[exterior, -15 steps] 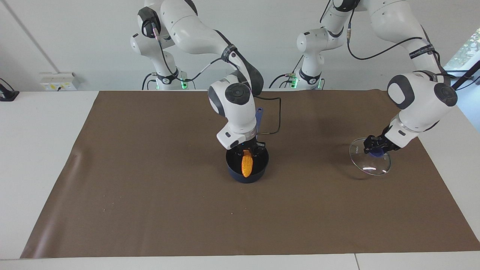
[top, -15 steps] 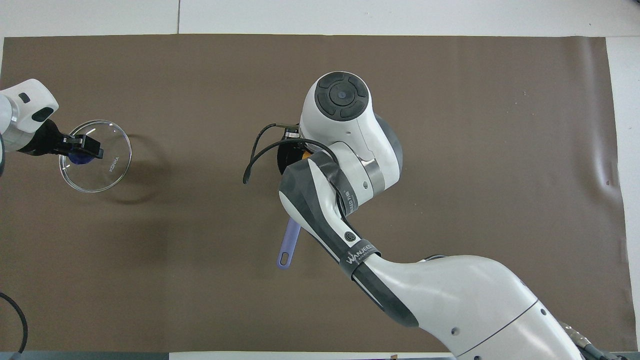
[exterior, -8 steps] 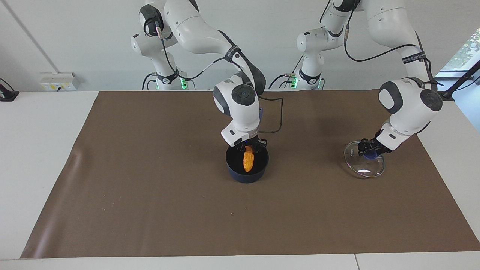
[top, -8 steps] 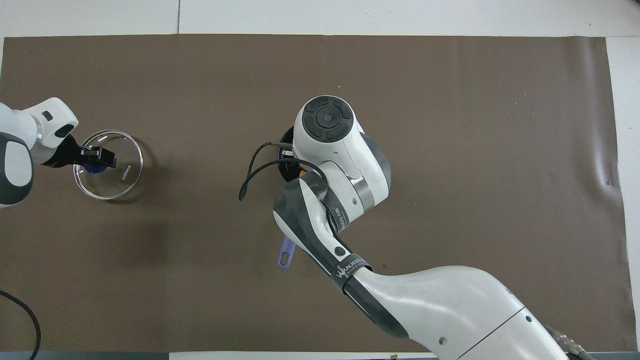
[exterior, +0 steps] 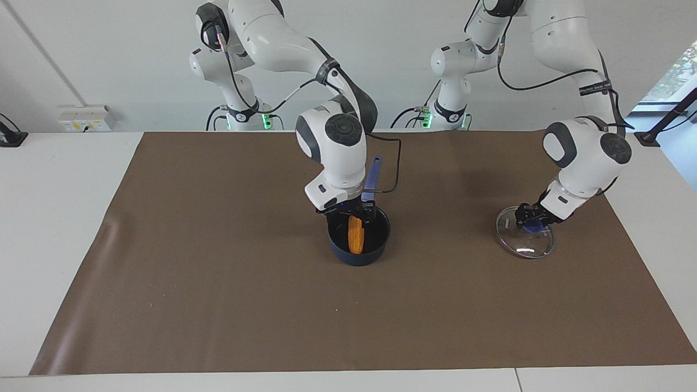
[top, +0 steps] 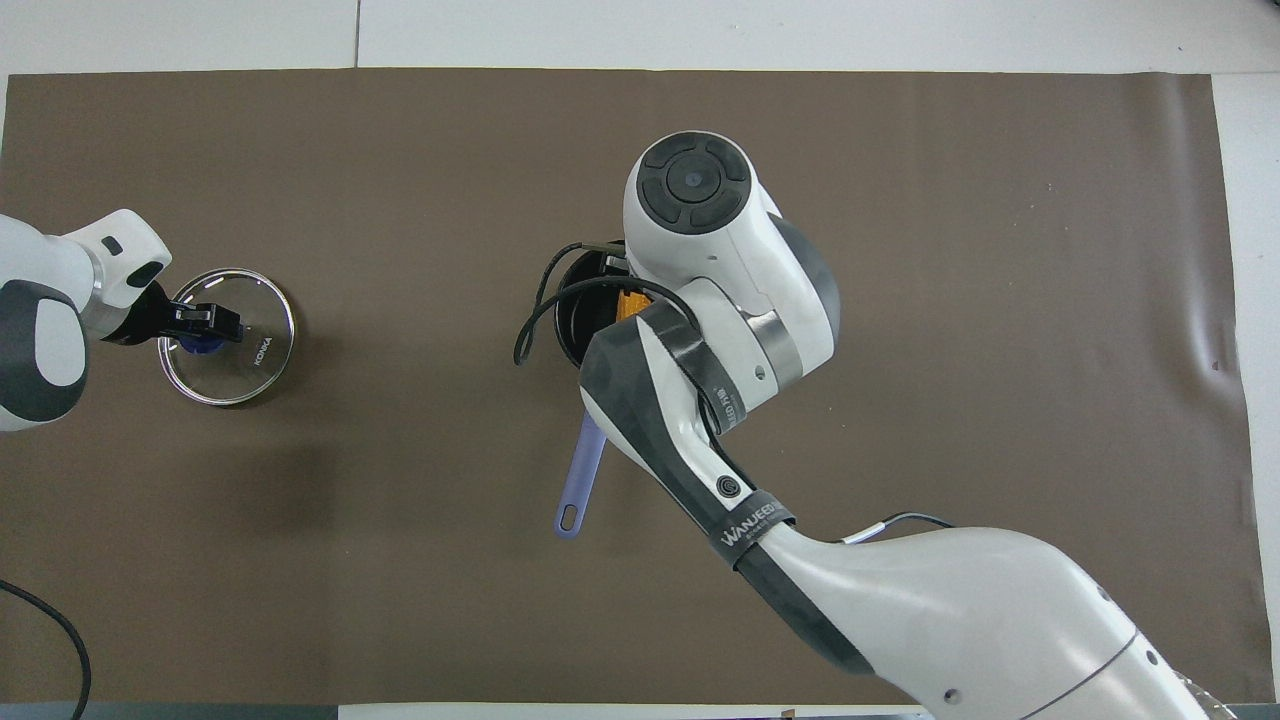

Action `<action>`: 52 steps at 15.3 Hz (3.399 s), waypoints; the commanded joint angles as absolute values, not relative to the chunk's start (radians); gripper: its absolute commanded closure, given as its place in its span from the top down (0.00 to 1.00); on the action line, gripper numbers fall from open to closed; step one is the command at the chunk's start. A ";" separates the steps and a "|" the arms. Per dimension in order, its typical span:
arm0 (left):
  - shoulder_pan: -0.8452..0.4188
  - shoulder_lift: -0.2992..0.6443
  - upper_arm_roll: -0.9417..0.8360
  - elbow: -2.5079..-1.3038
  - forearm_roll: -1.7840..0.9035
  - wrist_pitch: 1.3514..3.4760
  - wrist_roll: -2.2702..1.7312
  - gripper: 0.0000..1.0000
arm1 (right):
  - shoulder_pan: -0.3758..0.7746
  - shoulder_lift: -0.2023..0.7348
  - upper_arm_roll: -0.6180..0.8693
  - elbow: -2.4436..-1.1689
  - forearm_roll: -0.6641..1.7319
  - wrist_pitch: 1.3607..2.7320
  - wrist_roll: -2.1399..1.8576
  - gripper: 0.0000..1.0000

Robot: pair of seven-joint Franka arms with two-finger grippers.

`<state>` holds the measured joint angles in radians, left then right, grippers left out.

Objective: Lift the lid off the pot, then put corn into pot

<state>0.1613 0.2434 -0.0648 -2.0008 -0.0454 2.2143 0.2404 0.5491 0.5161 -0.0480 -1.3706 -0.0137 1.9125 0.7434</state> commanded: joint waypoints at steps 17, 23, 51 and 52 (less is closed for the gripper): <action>0.086 0.198 -0.060 -1.797 -0.025 2.036 0.190 1.00 | 0.019 -0.011 -0.043 -1.588 -0.051 1.495 -0.072 1.00; -0.009 0.135 -0.063 -1.583 0.031 1.705 -0.007 1.00 | -0.018 -0.038 -0.061 -1.660 -0.058 1.546 -0.114 1.00; -0.081 -0.037 -0.006 -1.646 0.003 1.531 -0.028 1.00 | -0.025 -0.020 -0.058 -1.658 -0.035 1.537 -0.107 1.00; -0.083 -0.037 -0.006 -1.649 0.002 1.543 -0.028 1.00 | -0.025 -0.020 -0.058 -1.658 -0.035 1.537 -0.107 1.00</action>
<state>-0.0831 -0.0358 -0.0047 -1.6449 0.0062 1.5296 -0.0342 -0.0180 -0.0030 -0.0616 -1.6369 -0.0387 1.5196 -0.0956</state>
